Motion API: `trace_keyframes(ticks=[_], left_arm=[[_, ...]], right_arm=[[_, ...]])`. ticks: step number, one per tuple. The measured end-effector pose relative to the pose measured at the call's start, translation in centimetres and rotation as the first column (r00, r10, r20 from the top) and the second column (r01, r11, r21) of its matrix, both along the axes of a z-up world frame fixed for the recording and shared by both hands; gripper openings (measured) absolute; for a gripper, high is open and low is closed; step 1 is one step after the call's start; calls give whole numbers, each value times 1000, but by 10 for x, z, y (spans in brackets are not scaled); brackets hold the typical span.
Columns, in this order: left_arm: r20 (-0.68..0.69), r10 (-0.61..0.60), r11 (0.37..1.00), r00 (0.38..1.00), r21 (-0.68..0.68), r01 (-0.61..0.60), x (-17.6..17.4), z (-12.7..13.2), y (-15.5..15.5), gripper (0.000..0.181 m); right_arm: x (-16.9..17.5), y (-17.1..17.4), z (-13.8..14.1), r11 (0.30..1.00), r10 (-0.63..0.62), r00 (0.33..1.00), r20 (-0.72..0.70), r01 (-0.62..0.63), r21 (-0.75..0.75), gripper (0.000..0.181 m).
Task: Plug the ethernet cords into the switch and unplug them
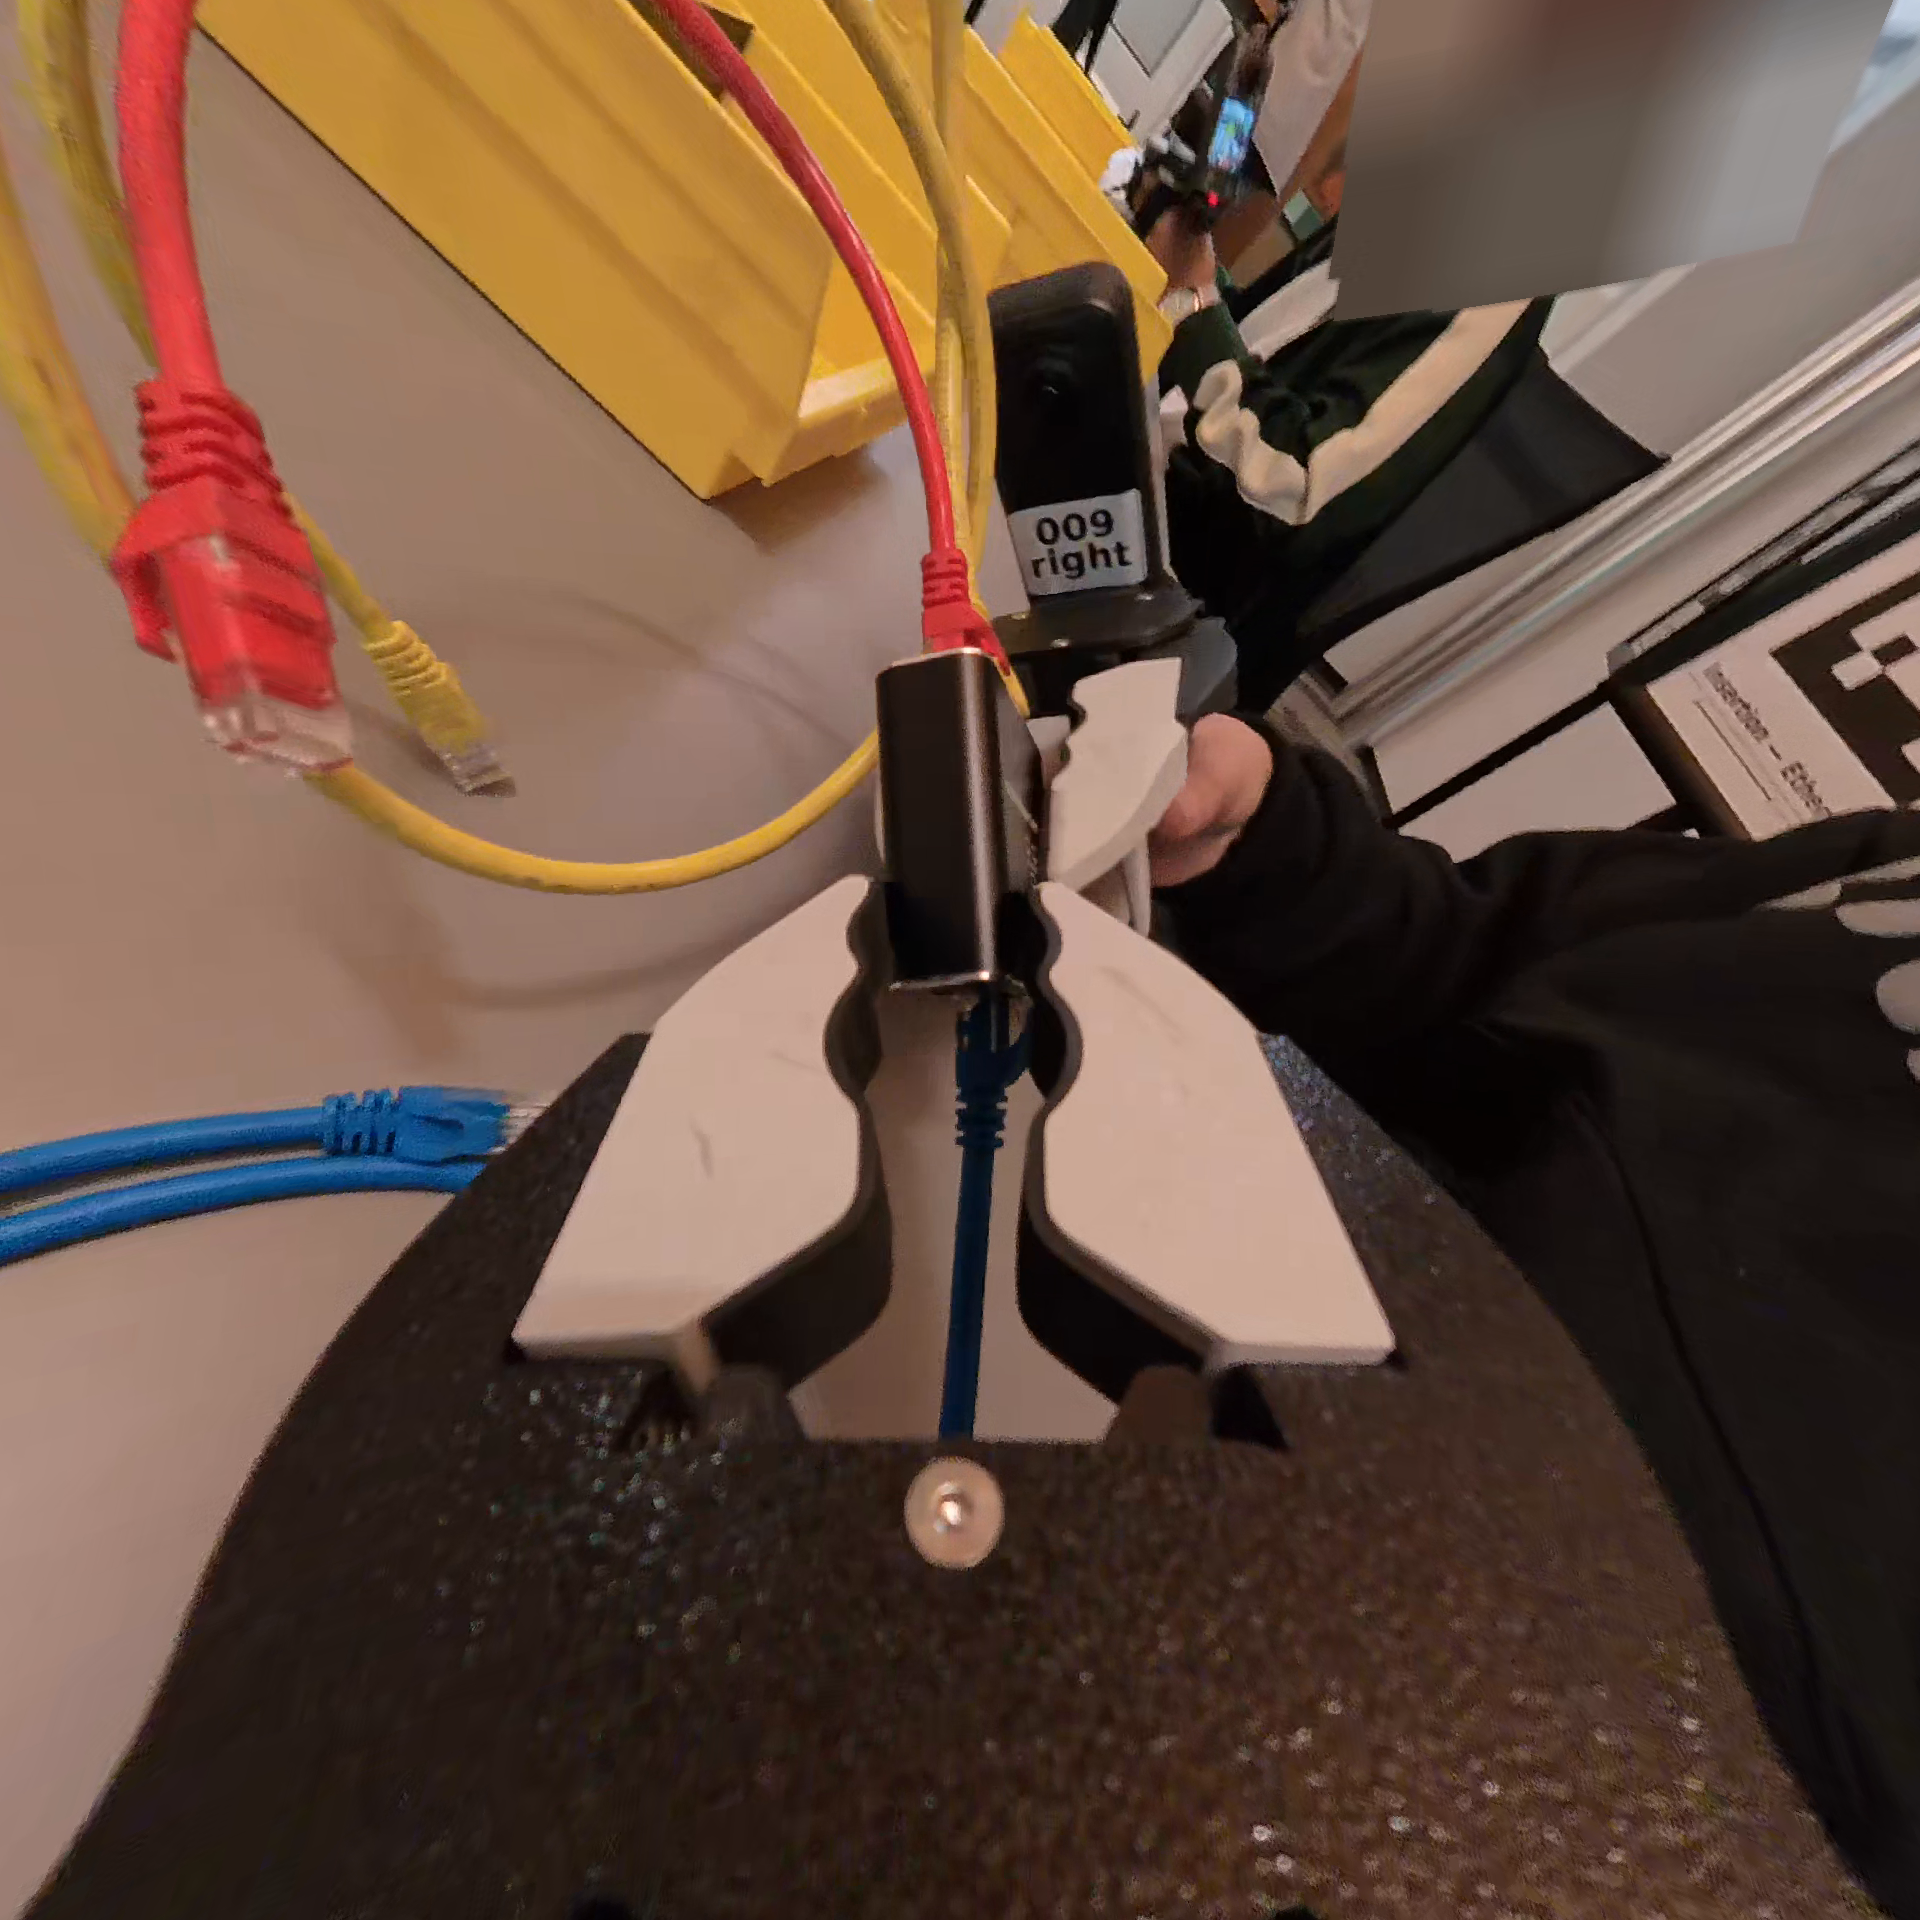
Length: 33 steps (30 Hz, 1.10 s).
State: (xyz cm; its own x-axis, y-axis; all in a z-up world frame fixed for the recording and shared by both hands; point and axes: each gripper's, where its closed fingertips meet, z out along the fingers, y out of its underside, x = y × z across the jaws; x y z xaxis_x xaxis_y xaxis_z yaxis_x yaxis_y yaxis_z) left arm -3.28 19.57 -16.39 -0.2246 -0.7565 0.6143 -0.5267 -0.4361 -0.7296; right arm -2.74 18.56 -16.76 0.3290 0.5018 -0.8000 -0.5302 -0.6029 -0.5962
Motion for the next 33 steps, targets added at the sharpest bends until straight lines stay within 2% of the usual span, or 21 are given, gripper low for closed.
trace_keyframes(ticks=[4,6,7,11,13,15,16,18,19,21,22,25,27,28,31,33], left_arm=[[39,-33,998,999,57,31,0,9,-4,23],[42,-70,993,997,99,66,-1,12,-8,23],[34,-92,989,995,121,87,-2,11,-11,23],[3,-131,981,991,145,130,-5,10,-17,23],[22,-121,975,992,190,114,-3,10,-14,24],[90,-55,956,994,291,27,3,16,-5,24],[132,3,926,991,374,-53,6,20,3,19],[276,71,829,959,518,-210,6,43,11,22],[344,79,782,936,561,-272,4,57,8,30],[419,141,698,897,601,-390,0,78,4,60],[427,168,654,889,627,-424,-2,82,1,72],[437,101,545,894,727,-418,-4,78,-23,78],[406,42,475,913,796,-376,-3,59,-30,79],[392,52,446,918,814,-373,-2,50,-25,80],[397,57,428,916,819,-382,-4,37,-13,79],[384,17,460,923,817,-348,-6,34,-12,77]], right_arm=[[4,-4,16,998,16,995,-103,-10,63,25],[6,-4,20,998,13,990,-143,-4,63,32],[5,-6,21,996,35,991,-130,-24,85,25],[1,-12,18,990,63,997,-37,-58,131,23],[5,-8,20,993,34,995,-96,-22,119,24],[13,0,17,998,-26,981,-192,35,43,24],[18,2,14,998,-55,970,-235,58,7,24],[30,7,14,992,-127,914,-385,111,-63,24],[36,8,16,988,-153,871,-467,125,-90,24],[48,12,16,973,-228,798,-558,172,-152,23],[49,12,16,973,-230,792,-565,173,-154,24],[40,10,20,979,-197,815,-545,138,-147,23],[29,6,24,987,-149,851,-504,98,-127,23],[25,4,27,989,-134,864,-485,87,-117,23],[13,-1,24,995,-75,924,-376,43,-94,22],[6,-7,27,997,2,935,-356,-29,-70,24]])
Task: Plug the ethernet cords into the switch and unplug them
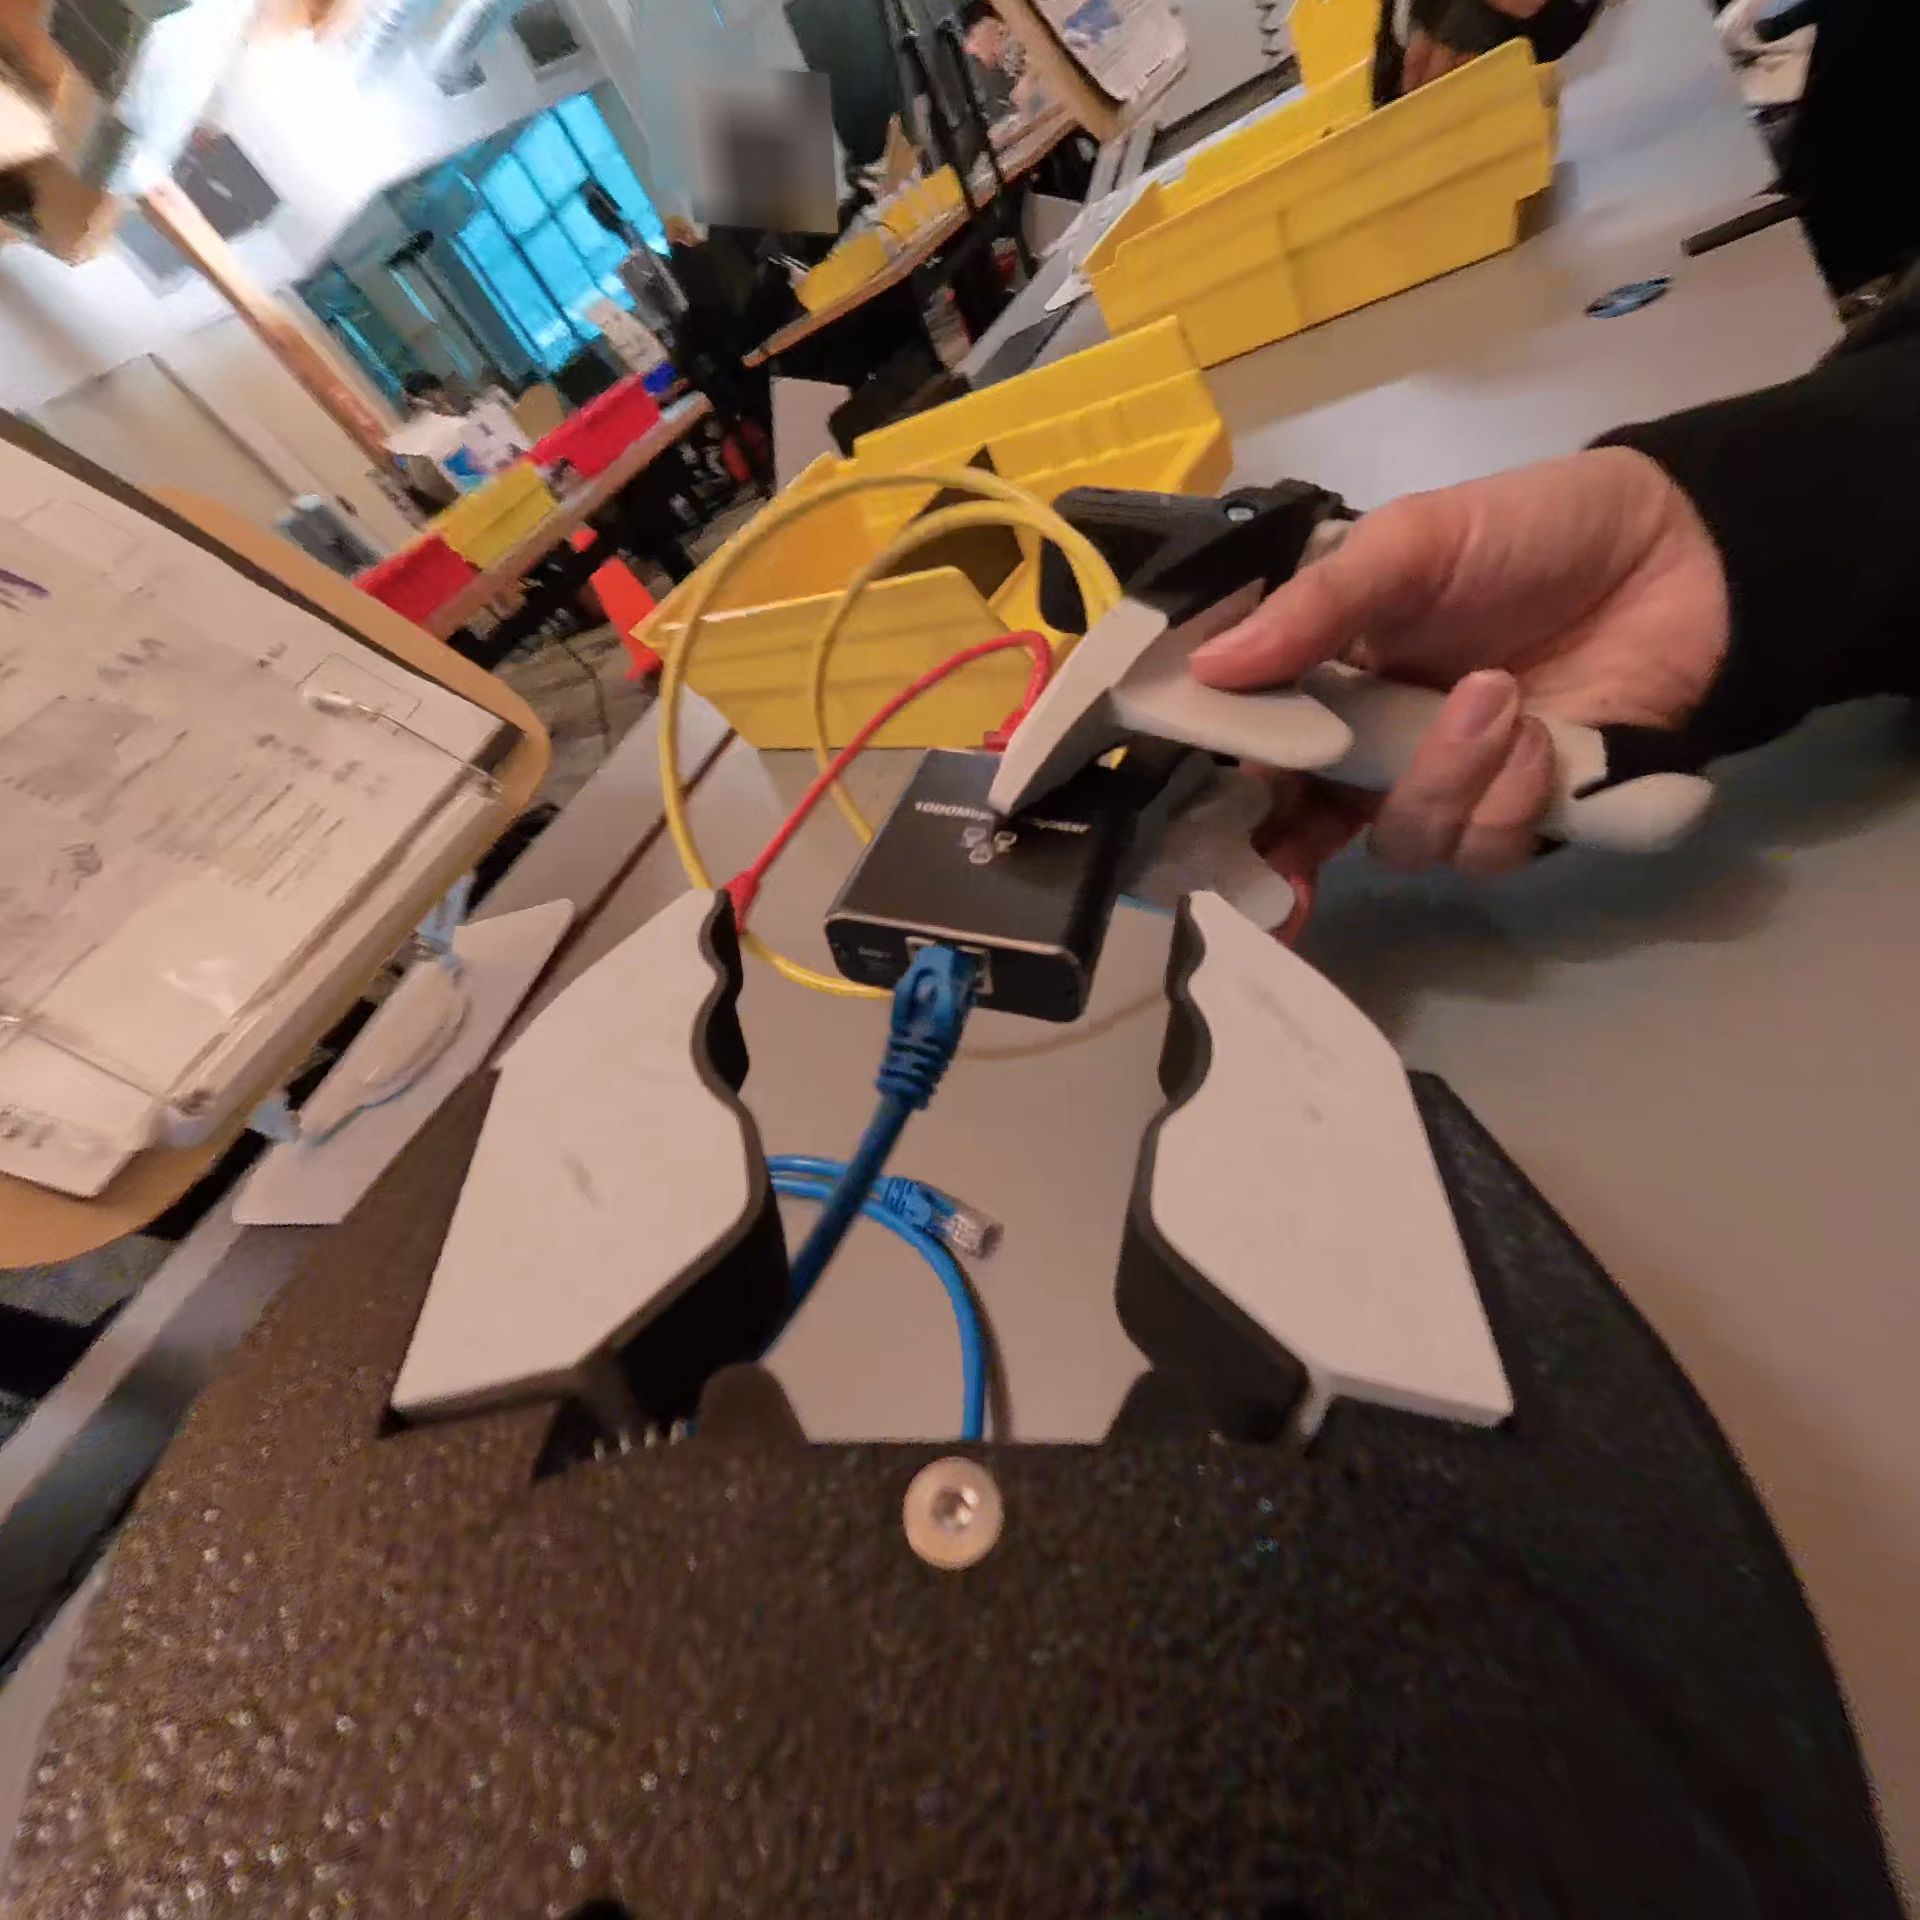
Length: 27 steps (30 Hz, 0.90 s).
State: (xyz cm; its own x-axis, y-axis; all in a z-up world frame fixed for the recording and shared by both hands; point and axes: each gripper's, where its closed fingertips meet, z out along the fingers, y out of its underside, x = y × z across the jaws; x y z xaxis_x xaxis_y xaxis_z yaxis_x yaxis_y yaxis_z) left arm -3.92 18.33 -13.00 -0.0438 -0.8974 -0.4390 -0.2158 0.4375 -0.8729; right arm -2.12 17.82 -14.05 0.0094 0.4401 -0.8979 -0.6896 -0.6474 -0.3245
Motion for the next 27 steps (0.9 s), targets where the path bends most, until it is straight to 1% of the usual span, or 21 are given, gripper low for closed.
trace_keyframes(ticks=[1,2,4,5,7,10,12,14,22,24,25,27], left_arm=[[-29,-20,999,999,-31,19,-1,-4,1,79],[-63,-54,997,997,-64,50,-2,-9,-1,80],[-103,-94,991,990,-100,84,-2,-17,-3,80],[-90,-105,990,990,-102,95,-1,-17,-4,77],[-10,-133,987,991,-97,132,-1,-9,-11,65],[78,-157,971,985,-168,168,-2,-3,-15,62],[114,-155,962,981,-207,176,-2,-2,-17,63],[123,-150,961,981,-215,174,-1,-3,-16,63],[129,-128,969,983,-194,151,4,-7,-14,63],[127,-128,975,984,-163,148,3,-10,-13,63],[130,-125,978,983,-152,145,3,-10,-13,63],[143,-102,976,984,-174,127,5,-13,-10,63]], right_arm=[[-3,-3,5,1000,27,999,-18,-27,16,22],[-6,-6,11,998,55,998,-39,-54,30,24],[-14,-7,13,997,66,998,-22,-65,34,22],[-18,-8,15,996,83,996,-36,-82,38,23],[-26,-12,18,992,121,990,-76,-118,43,25],[-29,-11,19,992,125,986,-108,-122,37,25],[-29,-11,18,992,127,986,-112,-124,35,25],[-28,-11,17,992,123,987,-101,-120,31,25],[-25,-9,13,993,116,990,-79,-115,21,25],[-25,-9,12,993,117,991,-72,-116,18,25],[-25,-8,11,994,109,992,-67,-108,17,25],[-22,-4,9,997,79,996,-46,-79,10,26]])
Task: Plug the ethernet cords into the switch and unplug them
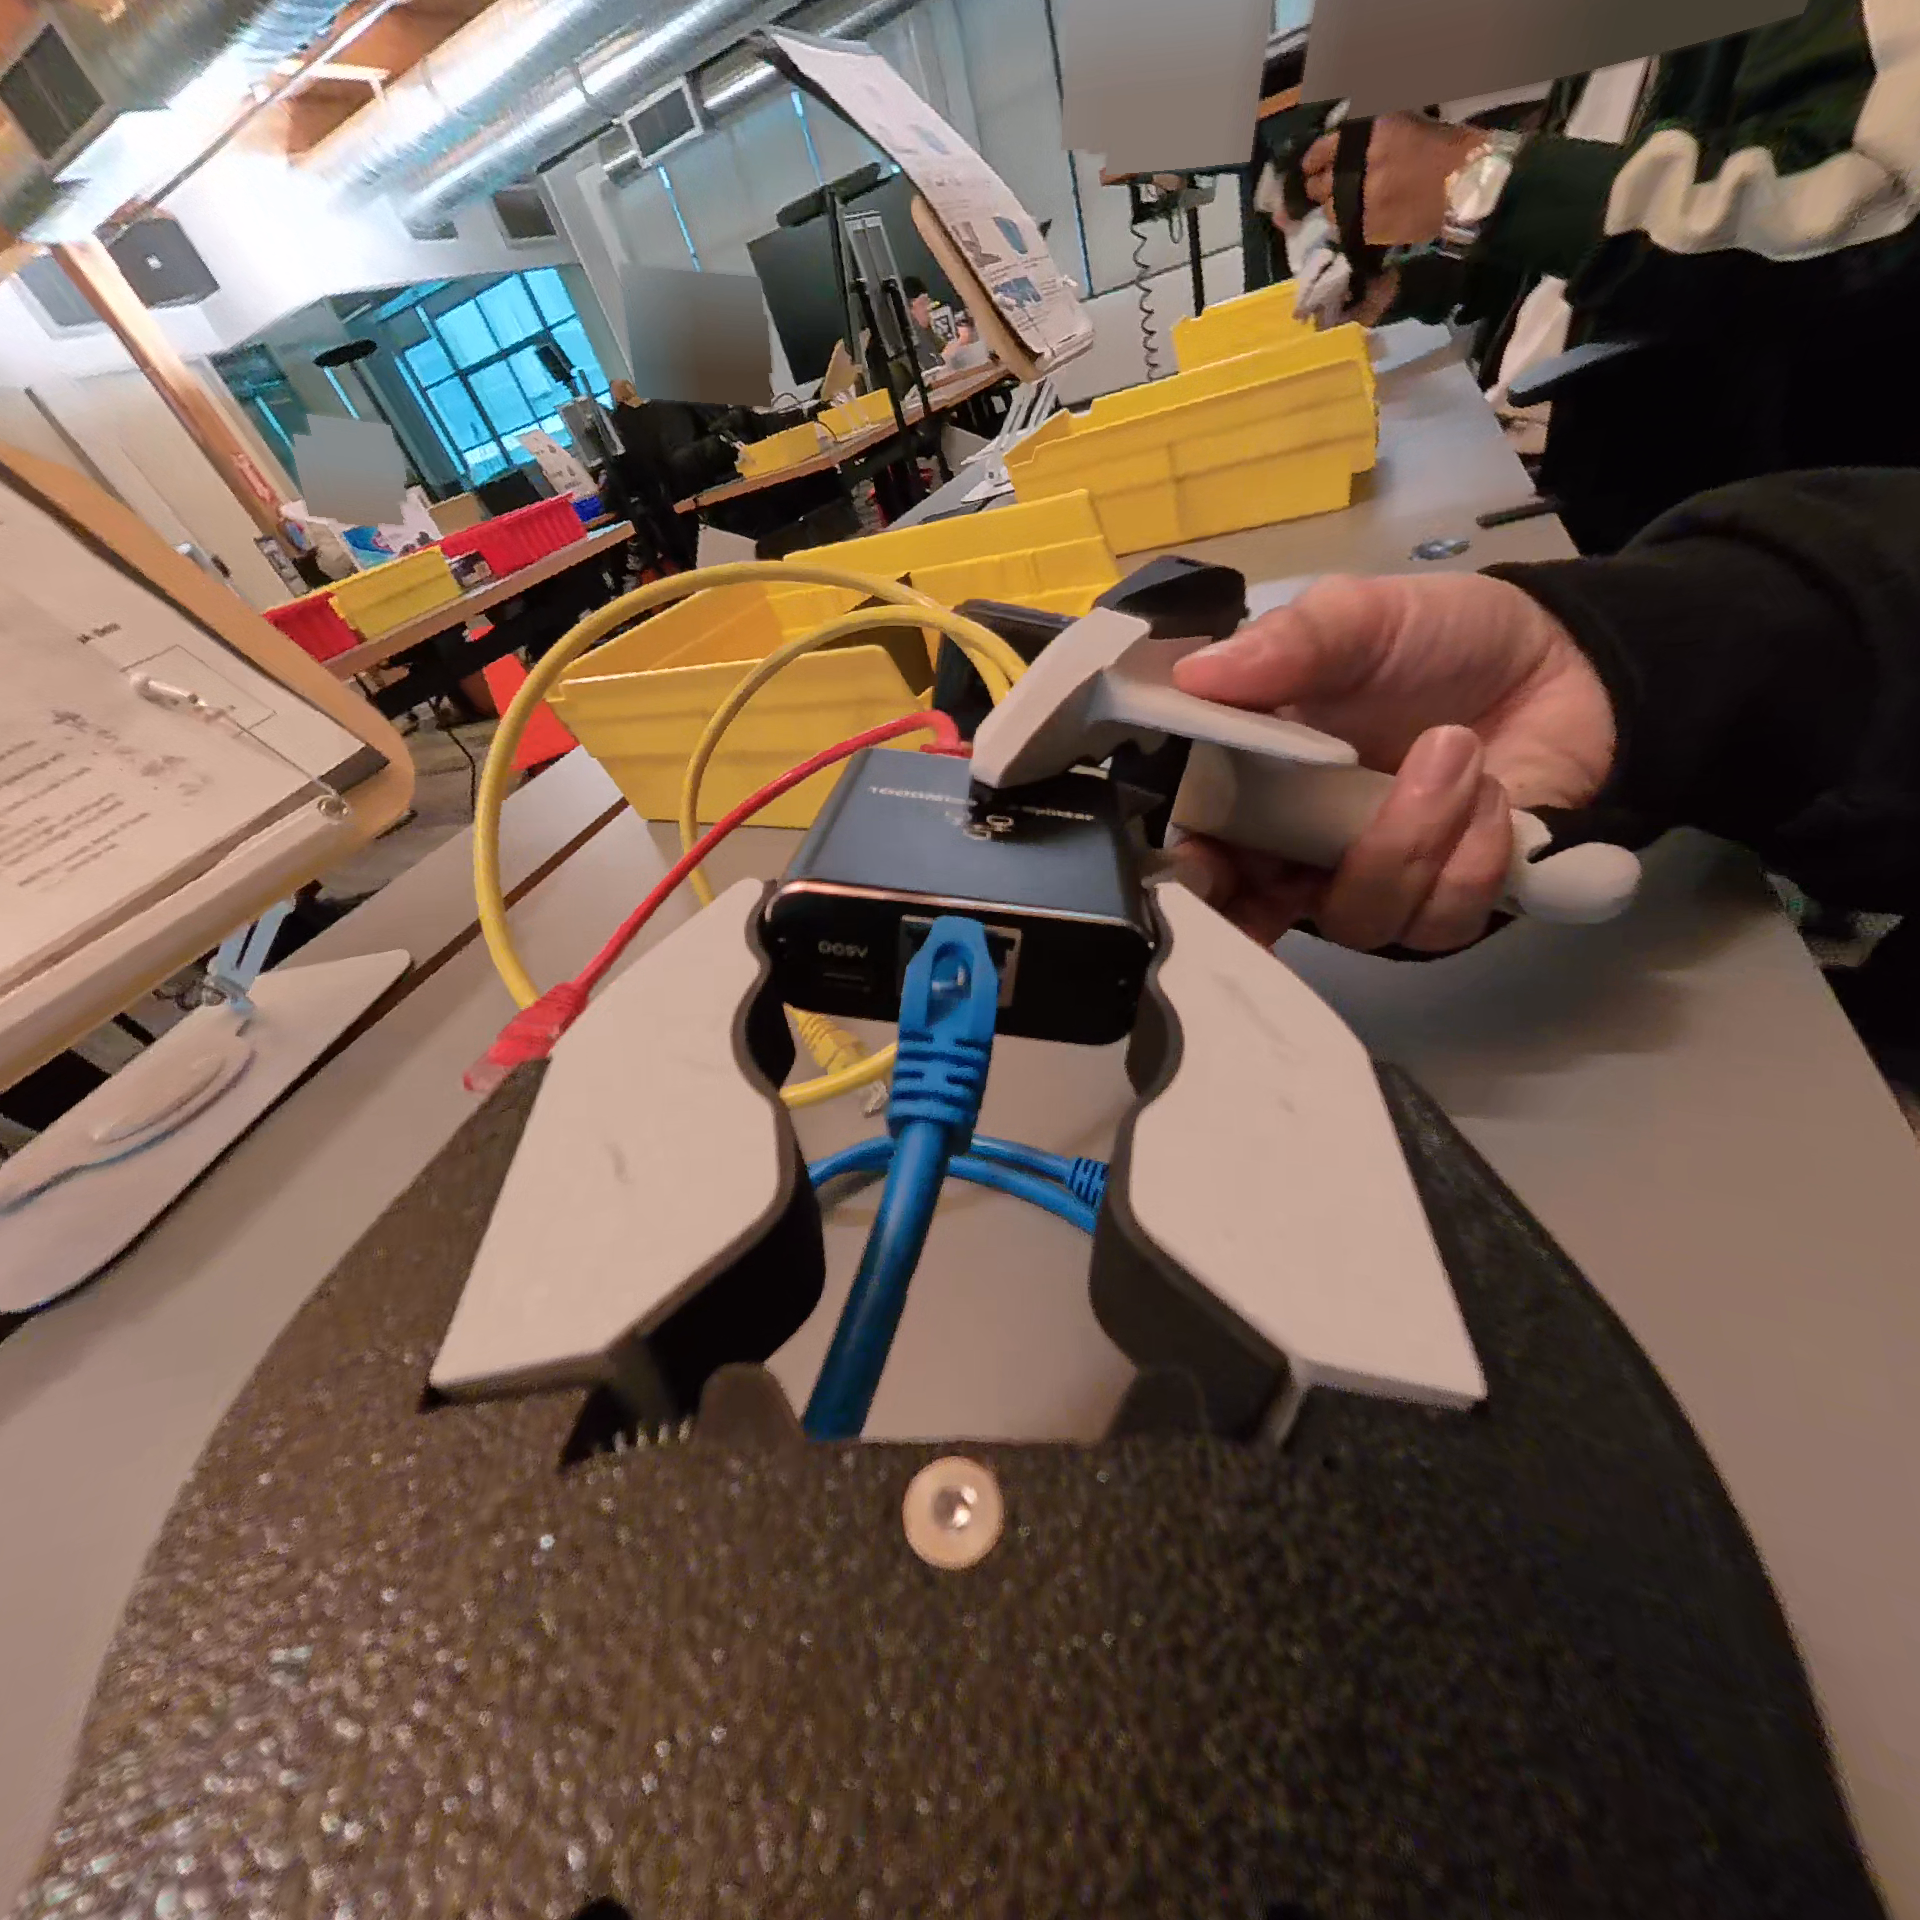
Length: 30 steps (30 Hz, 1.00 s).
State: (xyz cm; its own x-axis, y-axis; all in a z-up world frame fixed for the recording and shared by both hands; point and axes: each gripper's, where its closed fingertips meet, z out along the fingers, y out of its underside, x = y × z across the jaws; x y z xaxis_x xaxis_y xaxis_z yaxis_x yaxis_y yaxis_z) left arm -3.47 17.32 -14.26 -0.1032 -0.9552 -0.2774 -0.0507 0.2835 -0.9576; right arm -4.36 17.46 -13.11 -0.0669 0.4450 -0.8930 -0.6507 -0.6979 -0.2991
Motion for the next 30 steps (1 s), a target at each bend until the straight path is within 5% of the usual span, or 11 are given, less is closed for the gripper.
trace_keyframes(ticks=[3,9,14,18,22,30], left_arm=[[21,45,996,999,-79,-44,3,-4,6,63],[140,144,968,980,-225,-111,-10,8,33,63],[198,218,951,956,-262,-162,-27,15,54,63],[232,235,940,944,-303,-159,-33,18,61,63],[257,196,962,946,-238,-134,-33,21,50,62],[255,182,978,950,-143,-150,-33,21,39,62]], right_arm=[[1,4,-3,998,-50,996,78,48,34,30],[5,6,-19,987,-156,940,302,161,7,71],[-9,-22,15,976,-213,871,442,168,140,74],[2,-14,47,893,-435,850,296,367,260,60],[6,11,31,934,-357,923,141,348,83,43],[7,25,11,877,-476,873,109,480,-15,28]])
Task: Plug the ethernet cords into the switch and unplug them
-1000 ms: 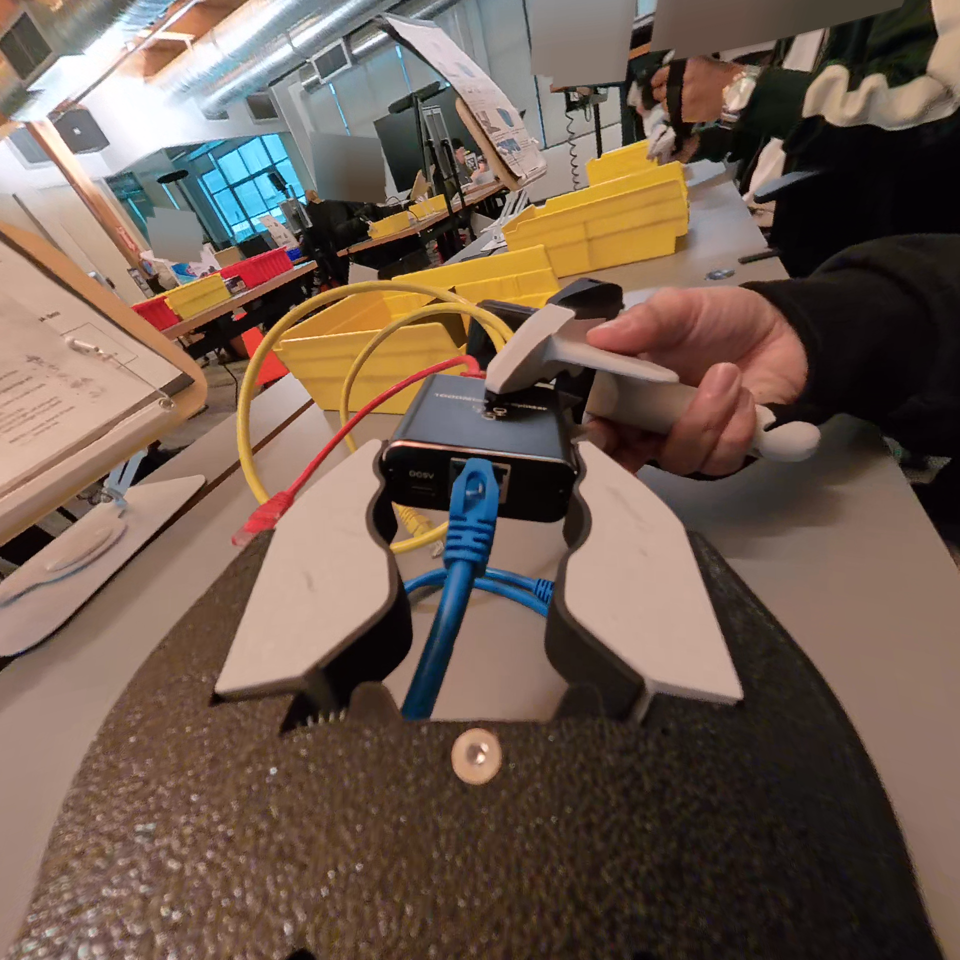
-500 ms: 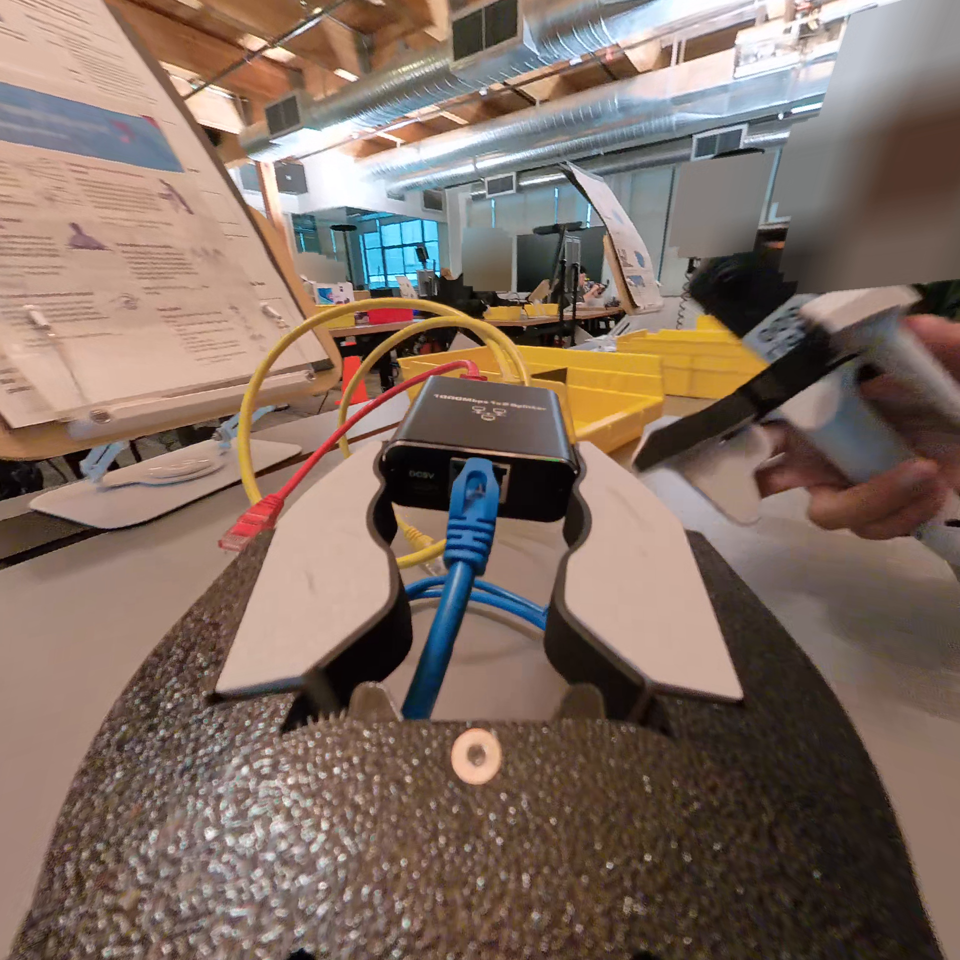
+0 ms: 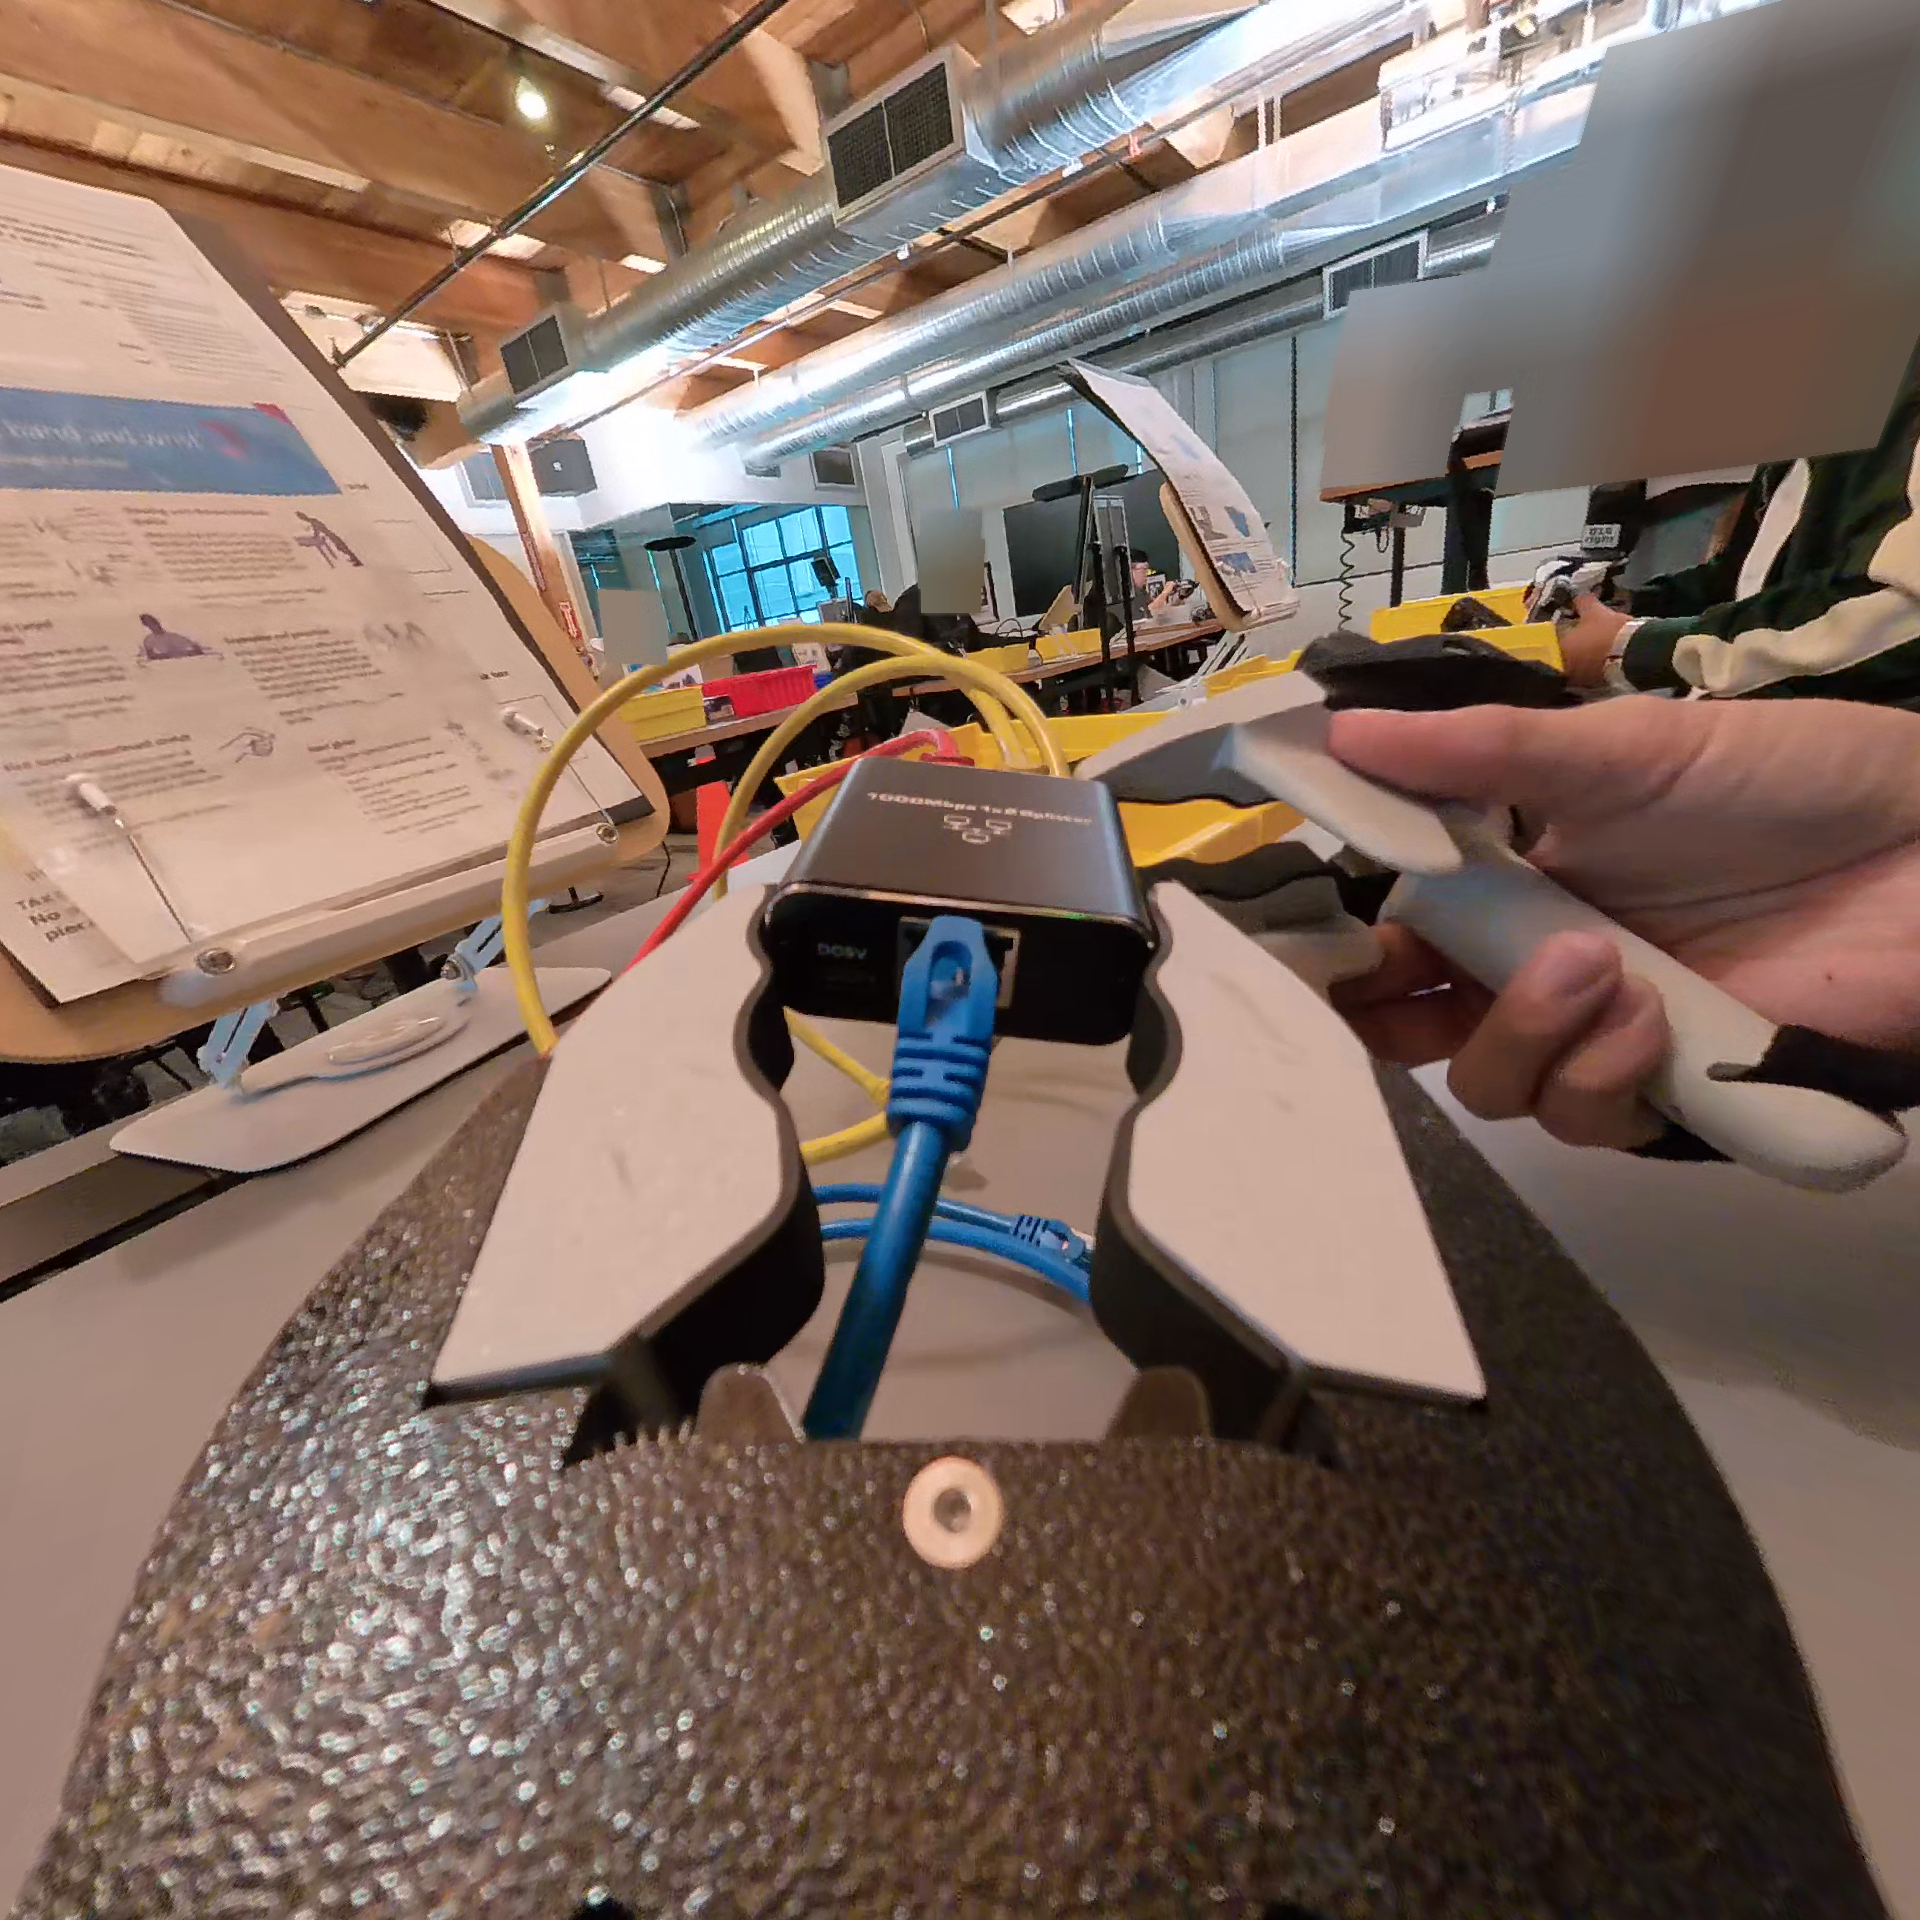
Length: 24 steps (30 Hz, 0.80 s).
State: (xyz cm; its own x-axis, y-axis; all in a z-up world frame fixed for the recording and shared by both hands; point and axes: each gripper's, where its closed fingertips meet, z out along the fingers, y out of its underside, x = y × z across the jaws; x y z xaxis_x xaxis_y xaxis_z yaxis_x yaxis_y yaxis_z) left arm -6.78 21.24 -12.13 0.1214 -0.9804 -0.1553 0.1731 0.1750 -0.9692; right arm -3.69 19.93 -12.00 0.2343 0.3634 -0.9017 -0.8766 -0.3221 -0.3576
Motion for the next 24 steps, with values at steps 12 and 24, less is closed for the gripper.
trace_keyframes(ticks=[12,24], left_arm=[[-5,33,998,999,50,-32,0,1,-4,62],[-55,113,990,992,91,-108,8,-7,-2,62]], right_arm=[[-8,4,9,999,-38,990,-133,43,32,19],[-3,8,3,991,-128,961,-246,131,-5,13]])
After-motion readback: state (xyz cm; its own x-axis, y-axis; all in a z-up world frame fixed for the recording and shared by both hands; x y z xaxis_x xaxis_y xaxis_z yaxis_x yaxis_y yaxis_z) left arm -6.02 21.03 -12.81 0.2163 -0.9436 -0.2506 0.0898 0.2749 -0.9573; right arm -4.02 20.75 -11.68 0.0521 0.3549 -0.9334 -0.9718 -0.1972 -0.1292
